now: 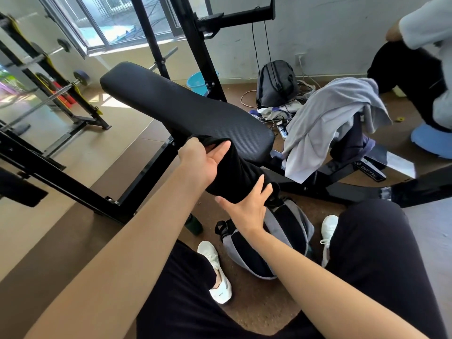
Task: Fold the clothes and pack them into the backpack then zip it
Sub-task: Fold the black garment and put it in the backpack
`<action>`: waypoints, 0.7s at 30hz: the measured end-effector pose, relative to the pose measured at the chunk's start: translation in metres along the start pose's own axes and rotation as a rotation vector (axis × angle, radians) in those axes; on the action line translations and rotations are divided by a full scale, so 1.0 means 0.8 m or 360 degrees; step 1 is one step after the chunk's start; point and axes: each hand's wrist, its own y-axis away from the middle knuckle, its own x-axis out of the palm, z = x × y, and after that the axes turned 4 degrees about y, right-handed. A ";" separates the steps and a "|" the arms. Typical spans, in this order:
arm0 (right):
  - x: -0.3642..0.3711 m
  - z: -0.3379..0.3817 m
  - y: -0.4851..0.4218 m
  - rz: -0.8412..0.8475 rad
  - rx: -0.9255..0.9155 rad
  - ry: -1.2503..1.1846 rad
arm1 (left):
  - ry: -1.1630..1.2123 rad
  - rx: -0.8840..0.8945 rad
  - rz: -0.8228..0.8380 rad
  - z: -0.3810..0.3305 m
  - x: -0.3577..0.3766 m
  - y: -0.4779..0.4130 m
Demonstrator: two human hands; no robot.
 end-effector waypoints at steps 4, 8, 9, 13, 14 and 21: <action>0.015 0.025 -0.016 -0.0290 0.0211 -0.0046 | 0.0107 -0.0047 0.0016 -0.003 -0.003 -0.001; 0.010 0.025 -0.035 -0.0416 0.0161 -0.0112 | 0.0107 0.0020 0.0029 -0.011 -0.013 -0.012; 0.006 0.020 -0.038 -0.0409 0.0131 -0.0110 | 0.0102 0.0039 0.0020 -0.013 -0.015 -0.014; -0.015 -0.006 -0.049 -0.0362 0.0021 -0.0018 | 0.0086 0.0059 -0.0007 -0.020 -0.029 -0.029; -0.019 -0.013 -0.051 -0.0335 -0.0021 0.0019 | 0.0091 0.0045 -0.0004 -0.021 -0.032 -0.031; -0.041 -0.034 -0.063 0.0051 -0.0250 0.0056 | 0.0088 -0.0009 0.0016 -0.029 -0.047 -0.037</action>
